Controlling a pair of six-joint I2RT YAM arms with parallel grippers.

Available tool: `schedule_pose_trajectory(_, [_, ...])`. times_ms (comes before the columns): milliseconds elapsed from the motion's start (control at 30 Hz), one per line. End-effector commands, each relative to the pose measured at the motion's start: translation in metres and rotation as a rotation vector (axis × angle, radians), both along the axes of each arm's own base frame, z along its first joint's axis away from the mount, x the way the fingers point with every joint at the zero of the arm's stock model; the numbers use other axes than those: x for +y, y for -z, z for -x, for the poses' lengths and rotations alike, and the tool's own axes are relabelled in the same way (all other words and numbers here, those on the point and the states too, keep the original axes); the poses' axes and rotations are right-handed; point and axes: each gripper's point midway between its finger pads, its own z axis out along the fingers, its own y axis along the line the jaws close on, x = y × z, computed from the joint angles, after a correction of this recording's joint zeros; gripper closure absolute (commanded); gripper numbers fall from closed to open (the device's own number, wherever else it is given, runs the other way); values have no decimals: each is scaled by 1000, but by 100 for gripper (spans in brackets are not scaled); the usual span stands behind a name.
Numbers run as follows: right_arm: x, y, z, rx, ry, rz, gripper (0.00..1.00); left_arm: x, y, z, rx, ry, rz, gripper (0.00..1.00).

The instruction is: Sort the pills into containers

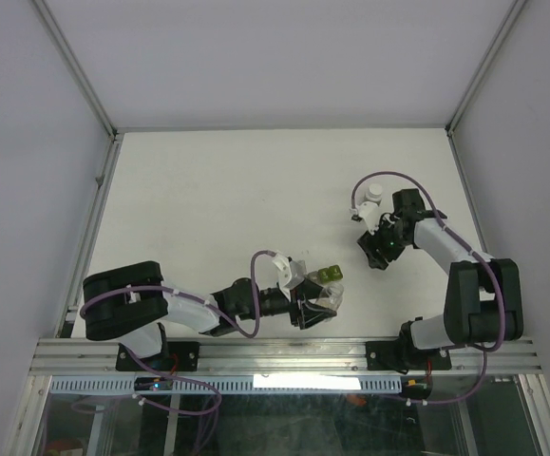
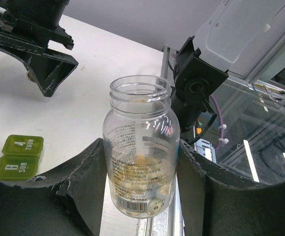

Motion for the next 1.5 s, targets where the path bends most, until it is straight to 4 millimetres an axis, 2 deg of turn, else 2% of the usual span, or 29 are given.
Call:
schedule_pose_trajectory(0, [-1,-15,-23,-89,42,-12,34,1,-27,-4,18,-34,63,100])
schedule_pose_trajectory(133, [2,-41,-24,-140,38,-63,22,2,-34,-9,10,-62,82,100])
schedule_pose_trajectory(233, [5,-74,-23,-208,20,-107,18,4,-45,-13,-1,-86,115,100])
schedule_pose_trajectory(333, [18,-114,-15,-288,-29,-186,18,6,-60,-20,-21,-121,158,100])
schedule_pose_trajectory(400, [36,-149,0,-357,-100,-286,18,8,-74,-26,-30,-156,196,100])
schedule_pose_trajectory(467, [64,-188,25,-431,-218,-447,15,9,-89,-32,-35,-192,236,100])
schedule_pose_trajectory(567, [96,-240,61,-554,-368,-673,1,10,-110,-40,-32,-230,289,100])
schedule_pose_trajectory(633, [107,-265,79,-604,-424,-773,0,15,-124,-48,-8,-271,325,100])
schedule_pose_trajectory(667, [111,-276,85,-570,-427,-818,1,20,-135,-52,6,-293,349,100])
schedule_pose_trajectory(733, [113,-292,86,-496,-381,-860,1,29,-147,-60,38,-341,383,100])
schedule_pose_trajectory(800, [113,-298,86,-452,-347,-867,1,39,-163,-67,68,-385,419,100])
schedule_pose_trajectory(900, [114,-297,92,-430,-346,-884,1,45,-181,-76,108,-438,449,100])
schedule_pose_trajectory(1067, [119,-298,97,-492,-354,-951,1,48,-204,-89,168,-506,506,100])
schedule_pose_trajectory(1167, [119,-299,93,-506,-347,-955,2,45,-212,-97,207,-542,530,100])
schedule_pose_trajectory(1467, [127,-299,71,-575,-322,-994,2,22,-217,-118,272,-681,540,100])
